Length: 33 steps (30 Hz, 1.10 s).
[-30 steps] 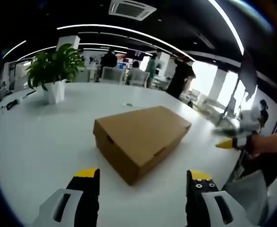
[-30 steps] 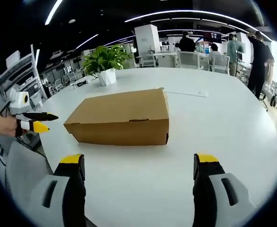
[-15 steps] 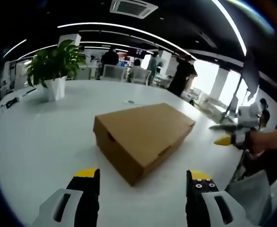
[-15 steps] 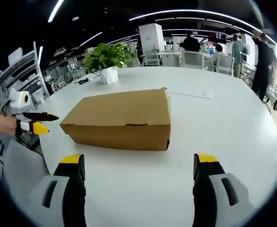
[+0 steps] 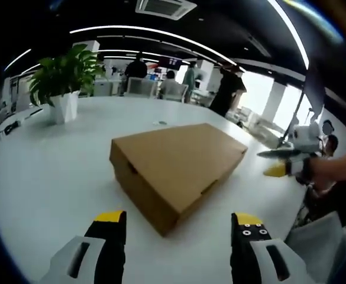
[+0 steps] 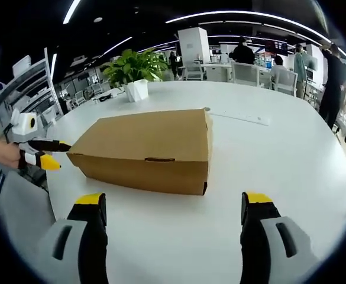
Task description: Operate the shoe box by opening the lid, removing the specified soft item, and placing it in the target area until the item is outside and the box remains undamaged.
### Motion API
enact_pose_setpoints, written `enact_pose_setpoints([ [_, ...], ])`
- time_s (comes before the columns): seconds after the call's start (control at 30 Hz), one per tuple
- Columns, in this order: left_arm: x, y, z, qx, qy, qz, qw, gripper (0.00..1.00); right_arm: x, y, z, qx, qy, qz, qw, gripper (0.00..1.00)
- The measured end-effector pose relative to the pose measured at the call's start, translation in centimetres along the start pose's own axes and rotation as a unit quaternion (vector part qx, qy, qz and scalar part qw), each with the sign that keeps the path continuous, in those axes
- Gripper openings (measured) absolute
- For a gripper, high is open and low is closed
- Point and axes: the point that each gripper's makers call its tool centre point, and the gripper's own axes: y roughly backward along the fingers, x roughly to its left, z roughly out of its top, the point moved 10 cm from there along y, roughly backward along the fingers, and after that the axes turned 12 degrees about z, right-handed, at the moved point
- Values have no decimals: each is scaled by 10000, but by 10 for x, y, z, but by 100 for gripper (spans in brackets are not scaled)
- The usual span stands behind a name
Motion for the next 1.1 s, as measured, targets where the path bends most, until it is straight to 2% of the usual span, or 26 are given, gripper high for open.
enact_pose_setpoints([
  [0.47, 7, -28, -5, 92, -17, 35, 9999, 71, -16, -29, 5, 154, 294, 259, 9991, 87],
  [1.1, 4, -43, -7, 191, -65, 41, 9998, 69, -31, -55, 0, 254, 537, 519, 9969, 79],
])
